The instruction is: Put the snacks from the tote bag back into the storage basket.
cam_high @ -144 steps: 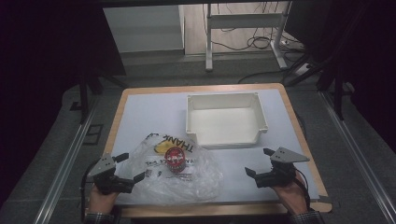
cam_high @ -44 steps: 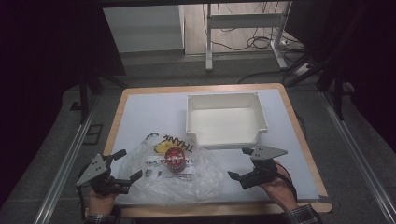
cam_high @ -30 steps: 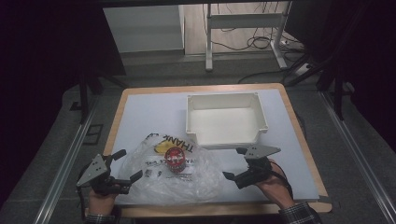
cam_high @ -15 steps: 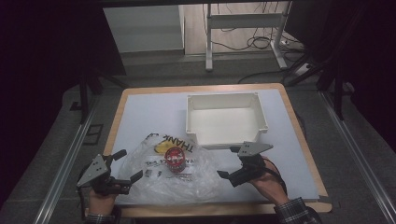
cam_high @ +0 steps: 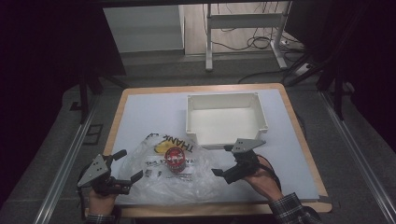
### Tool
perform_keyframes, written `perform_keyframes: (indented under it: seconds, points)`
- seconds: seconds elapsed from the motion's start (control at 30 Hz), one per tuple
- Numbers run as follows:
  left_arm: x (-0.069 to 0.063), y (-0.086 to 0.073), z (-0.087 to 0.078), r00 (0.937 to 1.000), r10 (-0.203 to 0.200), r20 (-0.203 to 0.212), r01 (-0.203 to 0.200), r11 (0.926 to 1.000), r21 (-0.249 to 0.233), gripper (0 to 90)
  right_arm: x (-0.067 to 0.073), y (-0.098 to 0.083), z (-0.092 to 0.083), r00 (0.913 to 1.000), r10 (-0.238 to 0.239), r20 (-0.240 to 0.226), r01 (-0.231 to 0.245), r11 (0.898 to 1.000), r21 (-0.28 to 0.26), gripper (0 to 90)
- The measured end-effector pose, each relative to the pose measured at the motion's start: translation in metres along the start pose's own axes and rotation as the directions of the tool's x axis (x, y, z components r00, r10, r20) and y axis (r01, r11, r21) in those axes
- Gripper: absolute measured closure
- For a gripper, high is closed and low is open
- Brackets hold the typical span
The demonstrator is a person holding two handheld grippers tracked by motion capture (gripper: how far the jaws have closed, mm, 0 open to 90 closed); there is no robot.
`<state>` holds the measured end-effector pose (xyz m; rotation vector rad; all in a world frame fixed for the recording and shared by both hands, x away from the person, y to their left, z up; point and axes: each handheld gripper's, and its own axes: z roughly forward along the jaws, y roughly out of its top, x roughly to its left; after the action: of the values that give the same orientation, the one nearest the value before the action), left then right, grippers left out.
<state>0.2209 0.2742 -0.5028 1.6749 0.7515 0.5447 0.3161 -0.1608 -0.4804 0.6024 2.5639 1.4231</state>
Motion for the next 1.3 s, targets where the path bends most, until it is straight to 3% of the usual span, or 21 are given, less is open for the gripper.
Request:
perform_keyframes:
  seconds: [0.33, 1.3]
  points:
    - [0.0, 0.0, 0.0, 1.0, 0.001, 0.0, -0.001, 1.0, 0.001, 1.3, 0.002, 0.007, 0.011, 0.9993, -0.037, -0.008, 0.037, 0.999, 0.027, 1.3]
    - [-0.001, 0.001, -0.002, 0.9999, 0.008, -0.014, -0.008, 1.0, -0.001, 1.6, 0.006, 0.021, 0.042, 0.9959, -0.075, -0.049, 0.079, 0.993, 0.086, 1.5]
